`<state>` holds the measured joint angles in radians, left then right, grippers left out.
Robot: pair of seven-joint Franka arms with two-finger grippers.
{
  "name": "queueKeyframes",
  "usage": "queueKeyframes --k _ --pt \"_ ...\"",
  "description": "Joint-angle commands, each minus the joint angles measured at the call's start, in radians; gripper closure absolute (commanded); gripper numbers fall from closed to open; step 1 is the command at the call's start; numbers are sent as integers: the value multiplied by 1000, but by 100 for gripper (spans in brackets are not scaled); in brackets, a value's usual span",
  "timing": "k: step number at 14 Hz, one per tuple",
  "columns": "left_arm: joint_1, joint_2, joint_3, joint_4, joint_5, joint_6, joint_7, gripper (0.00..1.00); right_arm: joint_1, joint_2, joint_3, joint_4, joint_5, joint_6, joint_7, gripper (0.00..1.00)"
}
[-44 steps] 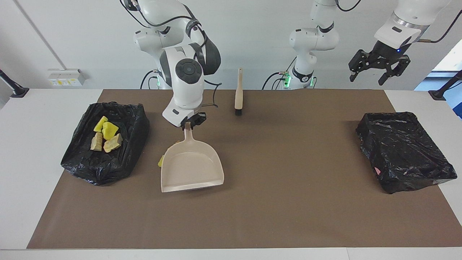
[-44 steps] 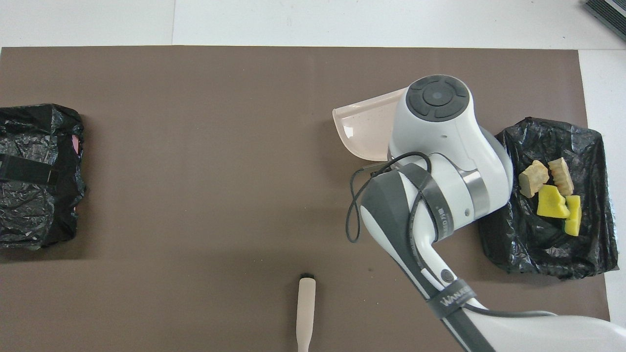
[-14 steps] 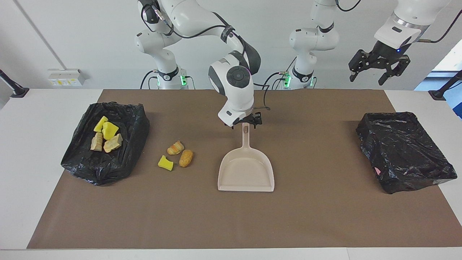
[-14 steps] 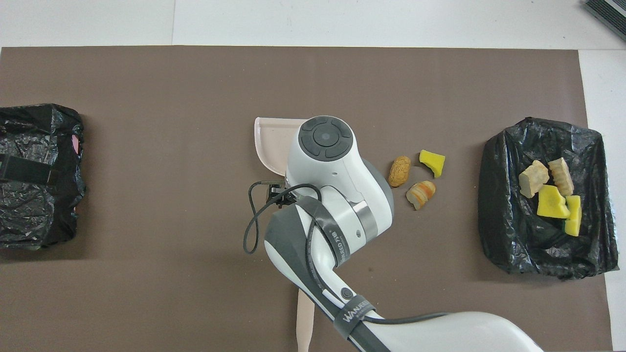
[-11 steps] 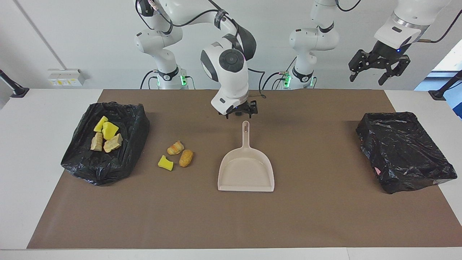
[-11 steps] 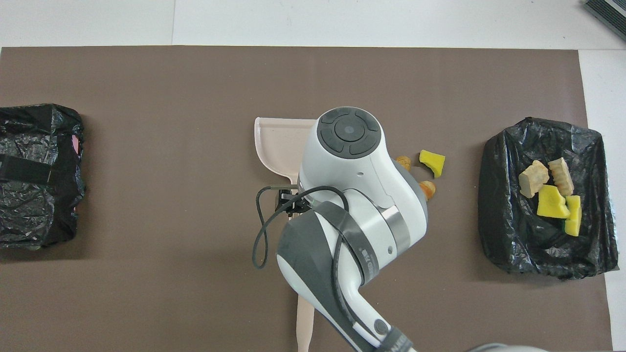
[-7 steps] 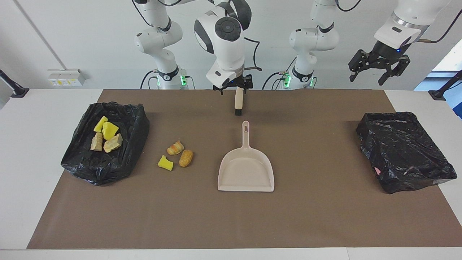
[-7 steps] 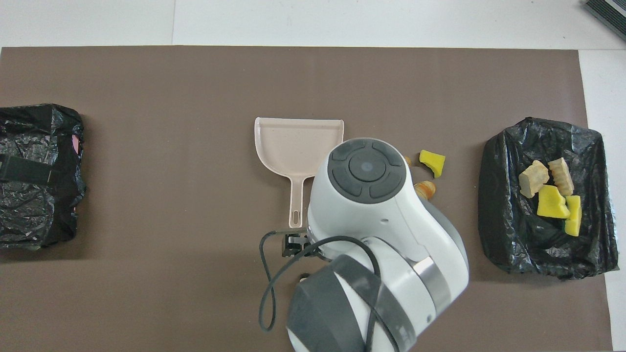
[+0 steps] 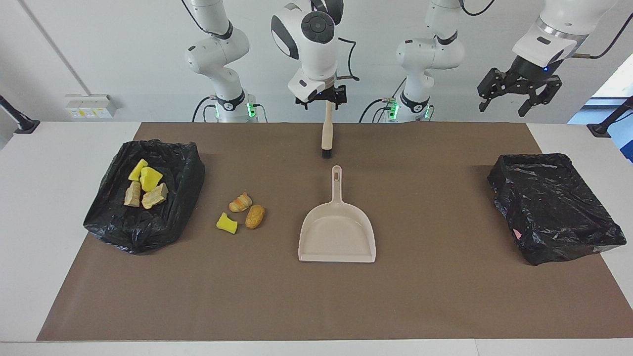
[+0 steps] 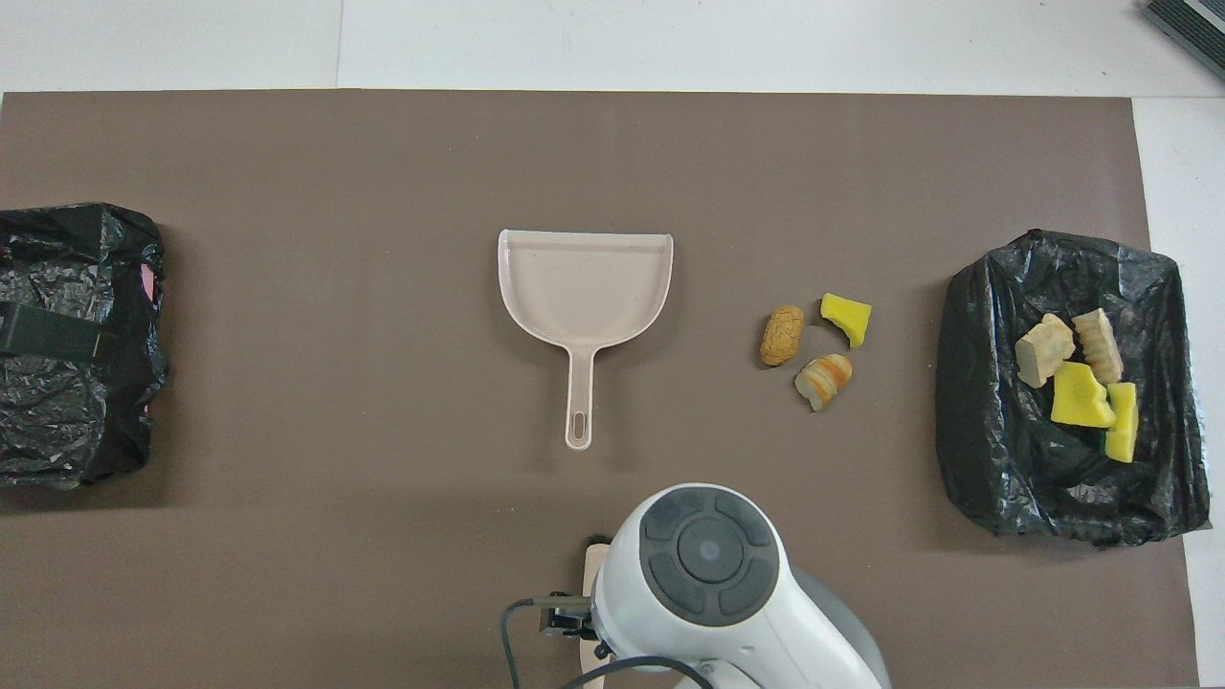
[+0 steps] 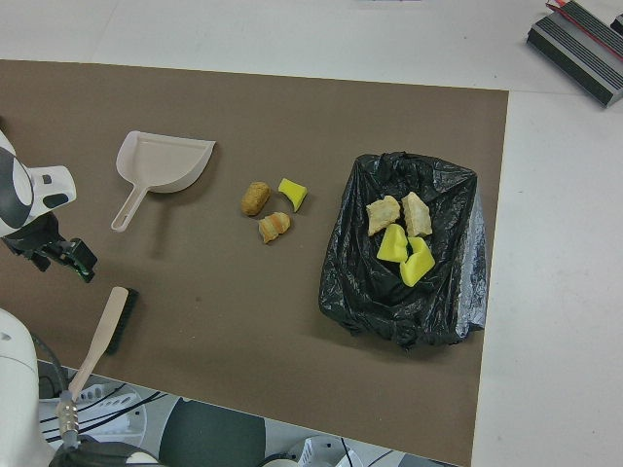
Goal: Sweep and dump trash in bin
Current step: 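Set the dustpan down mid-mat and release it with the right gripper, then move the right gripper to the brush while the left gripper reaches the dustpan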
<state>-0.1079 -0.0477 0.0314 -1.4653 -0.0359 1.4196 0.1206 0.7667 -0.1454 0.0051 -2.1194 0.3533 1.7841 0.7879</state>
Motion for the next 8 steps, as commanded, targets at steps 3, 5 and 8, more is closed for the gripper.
queueKeyframes --k 3,5,8 --pt "8 -1 -5 13 14 -19 5 0 103 -88 -2 -226 56 216 123 0" --pt "8 -1 -5 13 14 -19 5 0 123 -85 -2 -260 76 262 126 0" --pt "8 -3 -5 13 14 -19 5 0 175 -82 -2 -316 78 346 161 0"
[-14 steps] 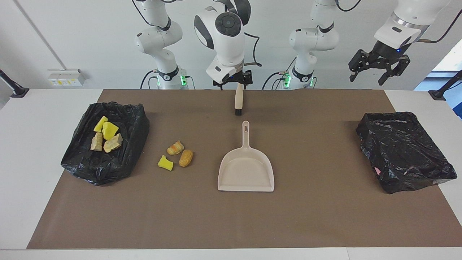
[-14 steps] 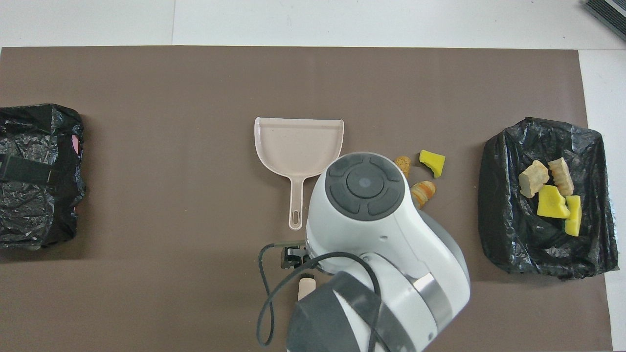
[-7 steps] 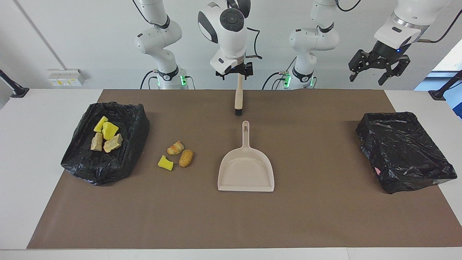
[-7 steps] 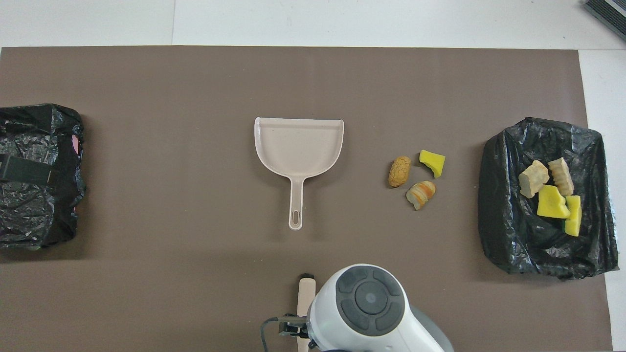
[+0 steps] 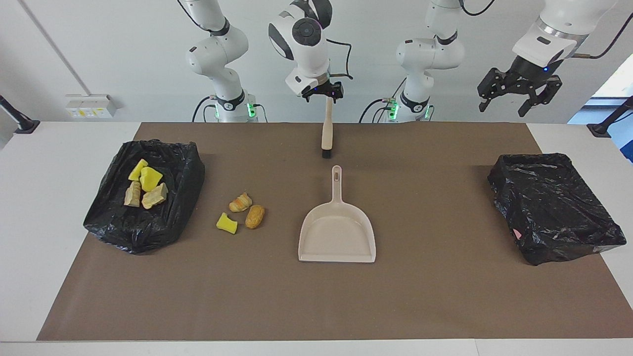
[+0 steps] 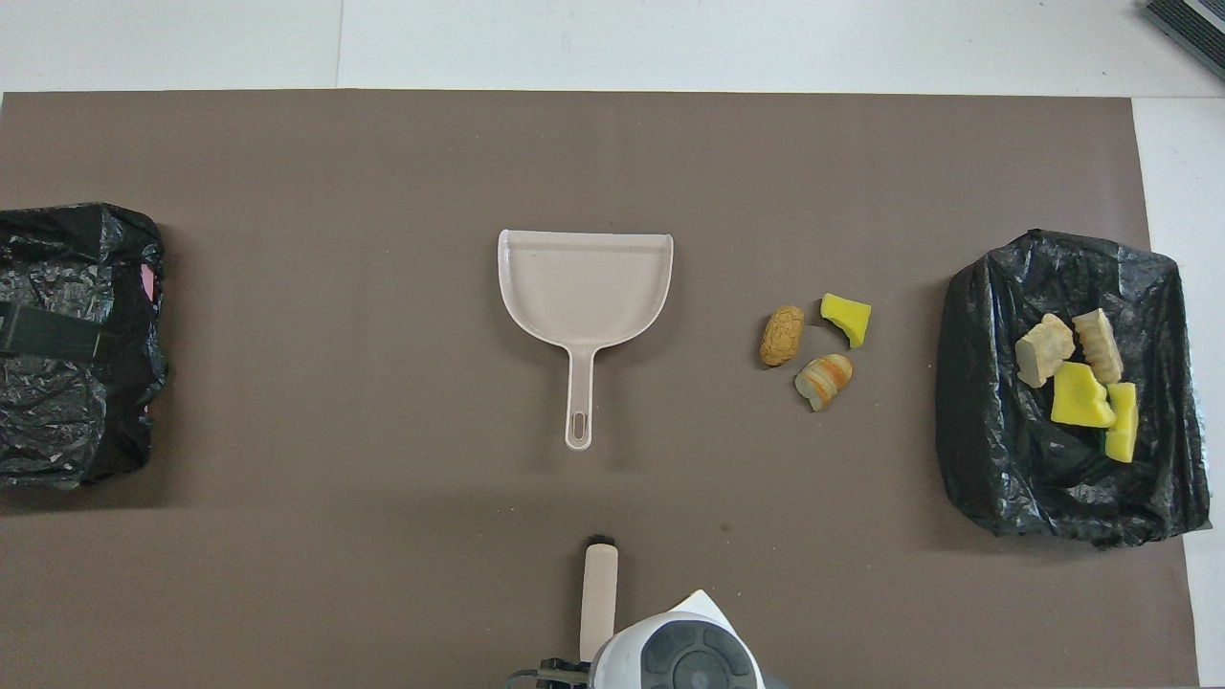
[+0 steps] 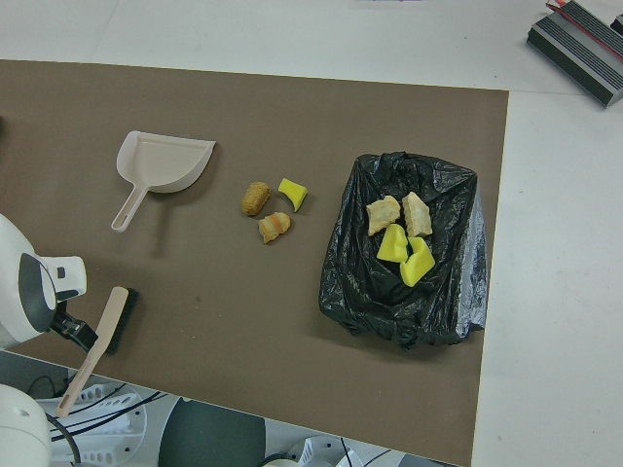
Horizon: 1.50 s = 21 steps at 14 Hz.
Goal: Sweep and dump trash in bin
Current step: 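Move the right gripper to the brush while the left gripper reaches the dustpan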
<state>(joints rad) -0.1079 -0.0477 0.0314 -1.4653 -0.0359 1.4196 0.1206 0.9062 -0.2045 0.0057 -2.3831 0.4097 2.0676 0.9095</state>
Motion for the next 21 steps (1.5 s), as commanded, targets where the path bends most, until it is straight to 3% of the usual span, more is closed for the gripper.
queueKeyframes --k 1,7,9,11,14,16,18,20,21 --pt "8 -1 -5 13 14 -19 5 0 57 -22 -1 -80 21 107 61 0" --pt "-10 -24 -21 -18 5 -36 -2 0 140 -9 0 -179 61 245 91 0" --pt "-50 -41 -36 -76 1 40 -4 0 164 -6 0 -191 72 265 91 0" --pt "-108 -49 -36 -125 1 114 -41 0 215 16 0 -221 73 366 109 0" --pt "-209 -31 -36 -202 1 247 -184 0 234 17 0 -226 73 373 120 0" --pt "-278 1 -36 -237 2 335 -286 0 243 17 0 -228 73 368 121 38" --pt "-340 49 -36 -242 2 386 -375 0 243 19 2 -225 73 367 120 61" --pt "-400 101 -36 -244 5 436 -459 0 243 24 2 -219 72 370 123 100" --pt "-420 129 -36 -244 8 464 -496 0 241 25 2 -219 72 370 121 100"
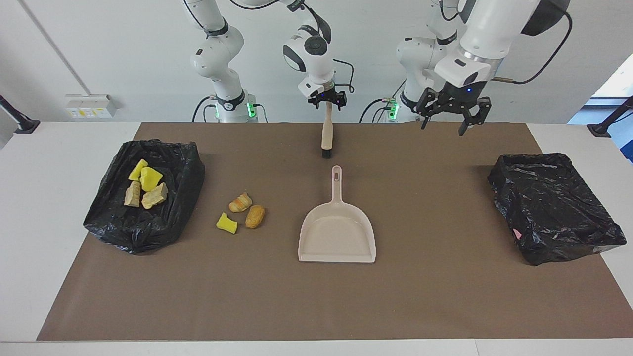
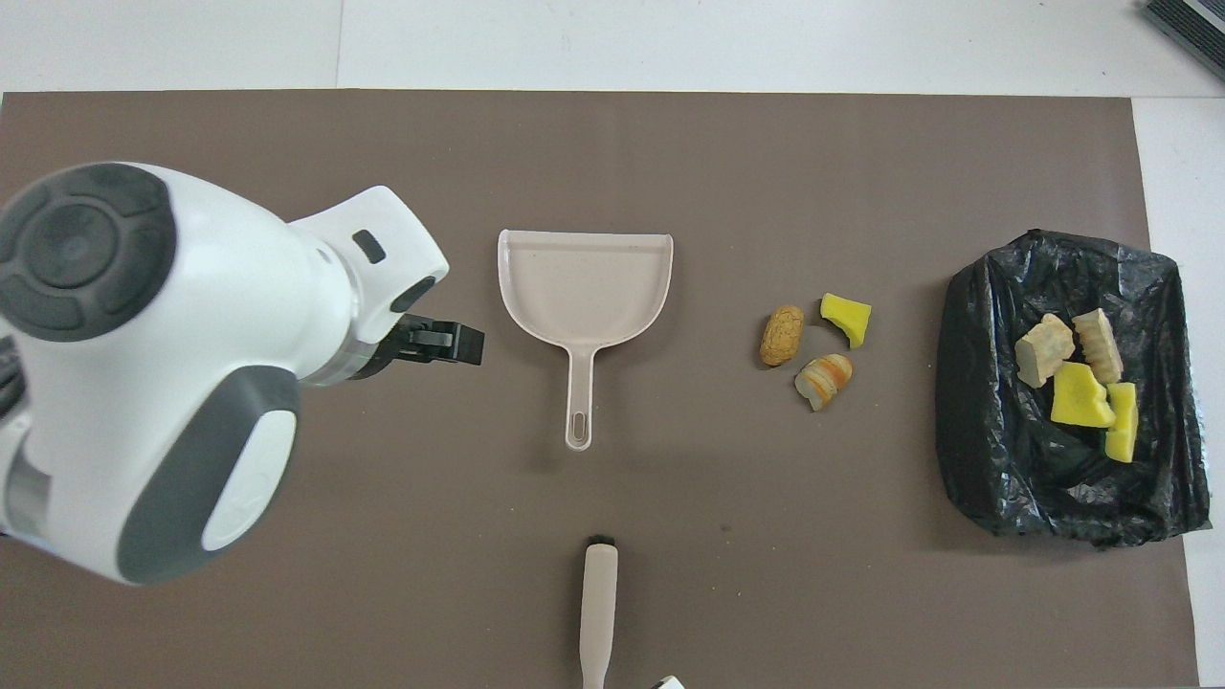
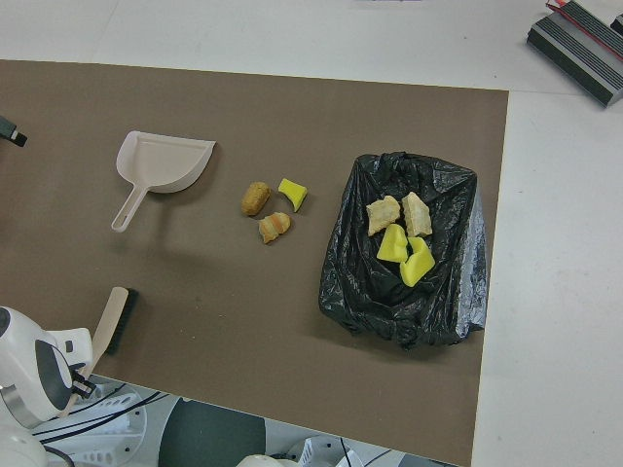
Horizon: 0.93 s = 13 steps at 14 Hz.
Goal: Sweep and dump trash in bin
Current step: 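Move the right gripper to the brush while the left gripper reaches the dustpan, then grasp the dustpan handle with the left gripper while the right gripper grasps the brush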
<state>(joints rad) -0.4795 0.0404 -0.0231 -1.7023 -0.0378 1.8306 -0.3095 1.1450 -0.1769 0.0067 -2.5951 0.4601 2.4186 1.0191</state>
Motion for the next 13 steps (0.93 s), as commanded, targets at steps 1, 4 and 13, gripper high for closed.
queueKeyframes --k 1,4,13 --pt "-69 68 19 -13 12 79 -97 0 -8 2 1 -5 17 16 -6 100" --pt "-129 160 19 -13 15 154 -187 0 -59 -3 -5 36 0 -59 -62 100" --pt "-166 246 17 -97 13 312 -223 0 -160 -56 1 35 -55 -131 -108 100"
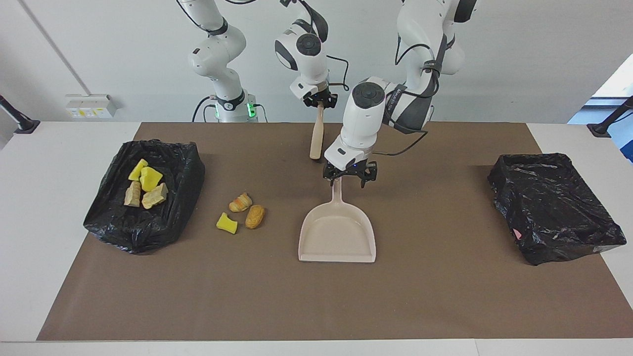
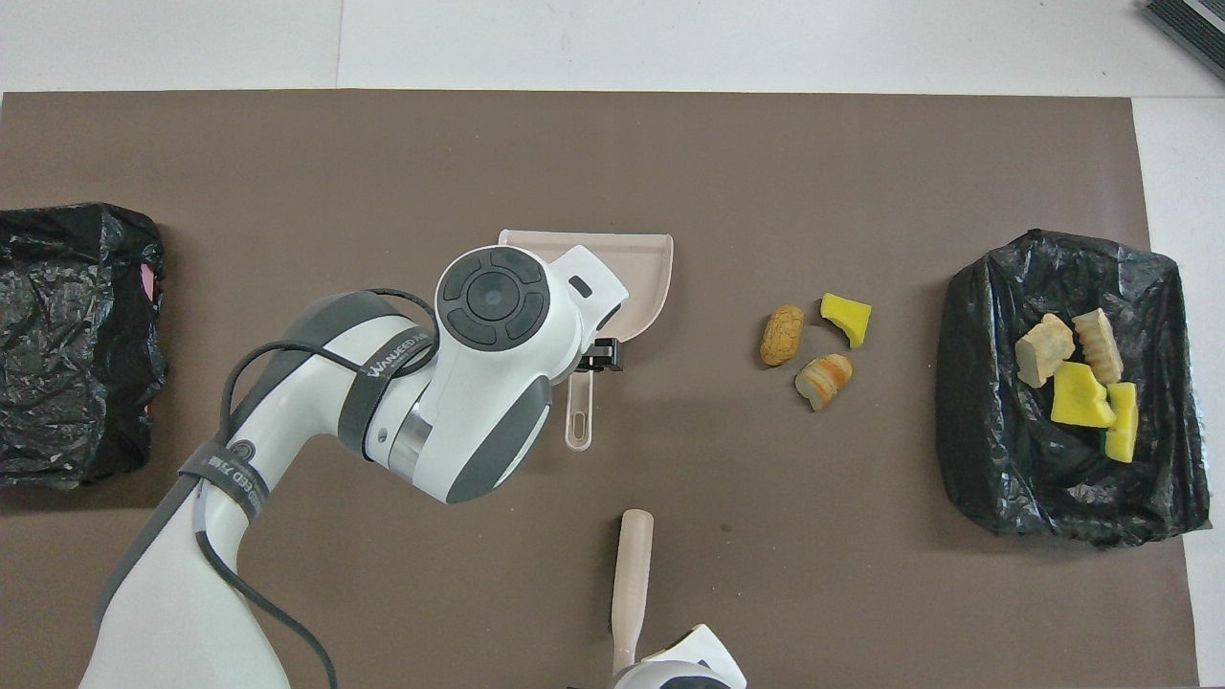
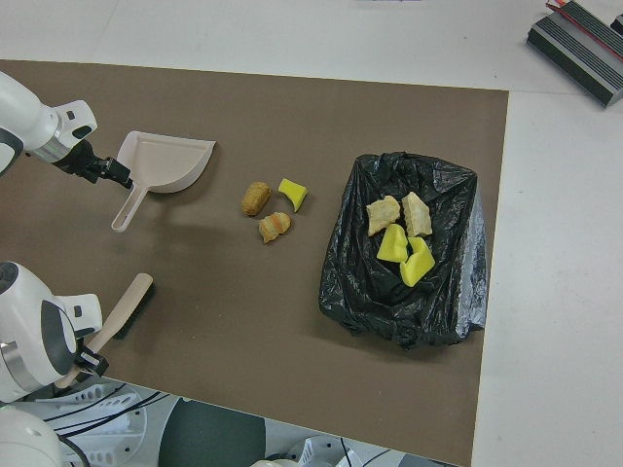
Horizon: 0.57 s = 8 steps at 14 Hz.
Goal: Sweep and dump trash in bin
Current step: 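Grasp the dustpan handle with the left gripper while the right gripper grasps the brush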
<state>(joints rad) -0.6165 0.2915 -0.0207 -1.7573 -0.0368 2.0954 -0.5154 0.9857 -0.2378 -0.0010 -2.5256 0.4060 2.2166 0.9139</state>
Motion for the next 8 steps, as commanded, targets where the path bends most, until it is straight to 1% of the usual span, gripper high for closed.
queueKeyframes --k 1,2,4,6,7,8 --pt "-31 3 15 -45 12 67 -18 0 16 27 9 -47 2 124 8 100" --pt "-32 8 15 -44 12 72 -18 0 42 44 9 -51 4 150 20 100" --pt "-52 44 15 -44 12 101 -25 0 47 63 9 -51 17 172 25 100" --pt "-52 52 15 -44 12 103 -26 0 53 106 10 -51 20 239 25 100" --pt "-52 52 15 -44 12 101 -26 0 54 110 10 -48 34 250 25 100" --pt "-52 52 15 -45 12 98 -26 3 54 114 12 -45 34 247 20 100"
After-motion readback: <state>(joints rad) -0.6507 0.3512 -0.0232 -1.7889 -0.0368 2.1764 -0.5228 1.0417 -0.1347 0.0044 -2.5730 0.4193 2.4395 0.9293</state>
